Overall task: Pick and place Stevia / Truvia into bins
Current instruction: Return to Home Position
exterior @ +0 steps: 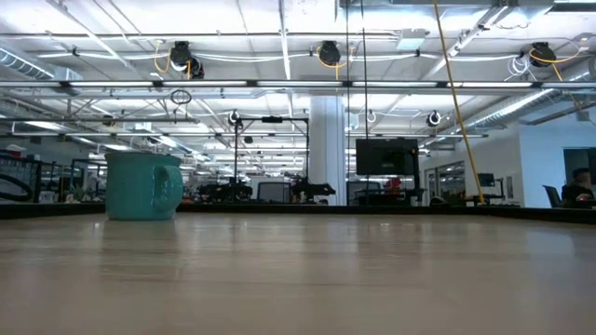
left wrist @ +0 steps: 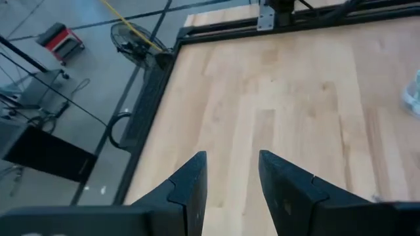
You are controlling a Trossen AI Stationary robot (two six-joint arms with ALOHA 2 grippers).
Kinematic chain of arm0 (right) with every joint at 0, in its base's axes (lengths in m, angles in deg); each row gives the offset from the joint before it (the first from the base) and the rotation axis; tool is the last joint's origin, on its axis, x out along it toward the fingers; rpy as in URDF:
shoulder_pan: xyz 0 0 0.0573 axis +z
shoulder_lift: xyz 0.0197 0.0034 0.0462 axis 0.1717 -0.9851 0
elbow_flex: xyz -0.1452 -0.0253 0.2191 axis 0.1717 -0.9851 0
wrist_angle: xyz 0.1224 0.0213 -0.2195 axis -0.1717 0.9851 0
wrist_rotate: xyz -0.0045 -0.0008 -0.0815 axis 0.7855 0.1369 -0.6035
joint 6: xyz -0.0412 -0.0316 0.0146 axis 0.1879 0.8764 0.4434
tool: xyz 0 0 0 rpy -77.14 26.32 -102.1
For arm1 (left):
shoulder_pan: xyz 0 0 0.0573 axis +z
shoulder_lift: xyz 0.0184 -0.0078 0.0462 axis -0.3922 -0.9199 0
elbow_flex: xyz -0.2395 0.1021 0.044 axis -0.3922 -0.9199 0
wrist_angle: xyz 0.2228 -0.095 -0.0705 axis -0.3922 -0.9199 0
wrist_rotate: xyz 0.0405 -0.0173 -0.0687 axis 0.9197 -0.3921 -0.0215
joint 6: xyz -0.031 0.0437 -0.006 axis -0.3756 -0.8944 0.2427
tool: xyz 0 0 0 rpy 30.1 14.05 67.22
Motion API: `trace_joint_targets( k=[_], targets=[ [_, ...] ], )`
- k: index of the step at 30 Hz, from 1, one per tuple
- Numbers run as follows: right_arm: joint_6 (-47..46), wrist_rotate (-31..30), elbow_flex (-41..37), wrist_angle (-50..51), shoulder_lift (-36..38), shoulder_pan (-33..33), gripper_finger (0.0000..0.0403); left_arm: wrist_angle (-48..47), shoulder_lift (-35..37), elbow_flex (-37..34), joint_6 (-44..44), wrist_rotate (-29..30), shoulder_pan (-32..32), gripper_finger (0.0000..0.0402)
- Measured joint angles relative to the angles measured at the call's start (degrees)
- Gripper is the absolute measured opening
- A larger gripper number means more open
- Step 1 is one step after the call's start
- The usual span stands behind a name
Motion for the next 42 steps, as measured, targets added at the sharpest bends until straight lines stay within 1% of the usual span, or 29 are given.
trace_joint_targets(
  k=[2,3,4,7,9,11,13,16,18,21,24,26,30,32,34,38,40,42],
  targets=[
    [-1.49,-5.83,-4.56,-2.38,2.70,-1.92,0.0050,5.73,3.93,-7.97,-0.01,0.05,-0.05,0.0145],
    [-2.84,-7.52,-7.07,-4.24,4.10,-3.09,0.0050,9.27,6.01,-11.96,-0.10,0.03,0.18,0.0145],
    [-3.56,-7.88,-9.37,-6.80,5.49,-4.46,0.0050,12.43,8.00,-15.99,-0.24,-0.08,0.59,0.0145],
    [-2.66,-5.49,-16.58,-13.54,10.67,-8.38,0.0050,21.78,13.64,-27.00,-0.26,-0.75,3.00,0.0145],
    [-2.33,-5.35,-21.40,-16.65,14.24,-11.27,0.0050,27.68,17.99,-32.80,-0.65,-0.97,5.19,0.0145],
    [-4.73,-5.29,-25.53,-17.12,17.92,-14.23,0.0050,32.97,22.30,-37.11,-1.63,-2.23,7.52,0.0145],
    [-8.02,-3.82,-28.59,-17.13,21.55,-17.06,0.0050,35.70,26.10,-40.27,-2.81,-4.30,9.94,0.0145],
    [-9.06,1.84,-31.43,-17.24,26.78,-20.42,0.0050,38.21,30.91,-42.68,-4.97,-6.46,12.52,0.0145],
    [-7.21,5.07,-32.77,-17.41,29.98,-21.96,0.0050,38.76,33.47,-43.37,-6.11,-6.63,13.78,0.0145],
    [-3.83,5.85,-34.18,-14.41,33.70,-24.19,0.0050,38.25,35.78,-43.47,-6.32,-6.62,15.02,0.0145],
    [-4.73,3.59,-34.34,-9.34,35.92,-26.80,0.0050,37.31,36.83,-43.47,-6.50,-6.72,15.65,0.0145],
    [-5.24,2.79,-34.37,-8.54,37.09,-28.61,0.0050,36.42,37.06,-43.47,-6.49,-6.74,15.96,0.0145],
    [-1.03,2.77,-34.76,-6.28,37.29,-31.07,0.0050,34.98,36.68,-43.47,-6.03,-6.73,16.54,0.0145],
    [0.67,0.82,-35.50,-5.80,37.14,-31.86,0.0050,35.65,36.00,-43.73,-5.19,-6.71,16.54,0.0145],
    [1.10,-2.19,-35.72,-4.82,36.96,-32.28,0.0050,38.12,35.36,-45.23,-4.98,-6.73,16.54,0.0145],
    [1.21,-7.36,-35.74,-3.97,36.09,-32.50,0.0050,48.03,34.91,-51.79,-4.88,-6.75,16.54,0.0145],
    [1.18,-7.79,-35.74,-3.94,35.66,-32.50,0.0050,51.50,34.83,-55.27,-4.64,-6.79,16.61,0.0145],
    [1.18,-7.66,-35.74,-3.94,35.48,-32.50,0.0050,52.91,35.21,-57.79,-3.62,-6.76,17.00,0.0145]
  ],
)
